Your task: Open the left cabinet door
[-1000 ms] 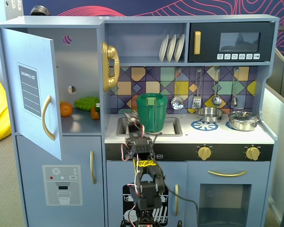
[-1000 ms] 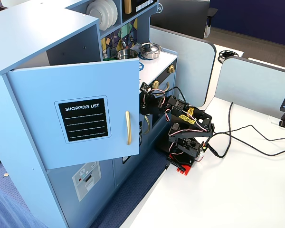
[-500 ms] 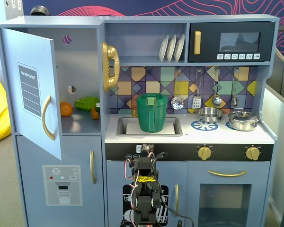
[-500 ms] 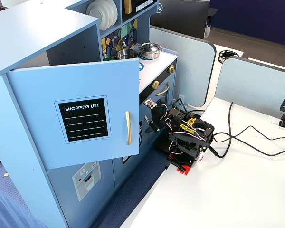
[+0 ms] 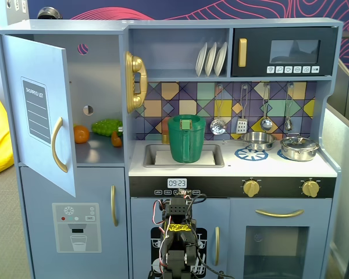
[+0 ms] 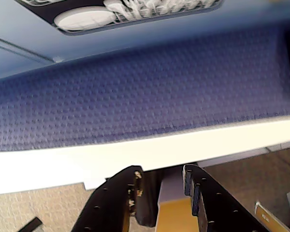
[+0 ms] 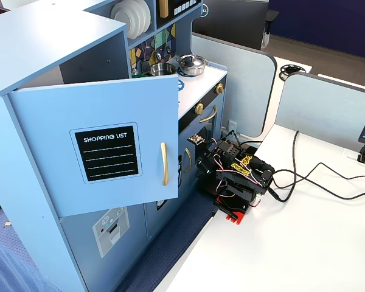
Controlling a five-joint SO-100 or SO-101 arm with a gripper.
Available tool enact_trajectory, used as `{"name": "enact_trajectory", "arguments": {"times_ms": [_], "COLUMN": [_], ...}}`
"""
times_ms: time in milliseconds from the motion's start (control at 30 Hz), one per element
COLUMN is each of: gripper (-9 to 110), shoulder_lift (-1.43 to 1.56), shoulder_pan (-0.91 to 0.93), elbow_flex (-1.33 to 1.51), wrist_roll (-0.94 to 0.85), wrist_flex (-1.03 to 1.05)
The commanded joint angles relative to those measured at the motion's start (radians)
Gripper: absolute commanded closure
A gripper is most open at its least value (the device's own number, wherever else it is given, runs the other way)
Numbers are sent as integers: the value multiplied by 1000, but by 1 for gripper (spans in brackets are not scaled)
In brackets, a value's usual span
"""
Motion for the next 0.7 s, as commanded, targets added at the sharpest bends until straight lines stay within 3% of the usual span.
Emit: {"name": "enact_trajectory", "arguments": {"times_ms": [0,667], "gripper": [101,100], "shoulder_lift": [-2,-2], "shoulder_pan": [8,14], "elbow_flex": [-5,-5], "wrist_roll": [-8,-20], "wrist_flex": [187,204]}}
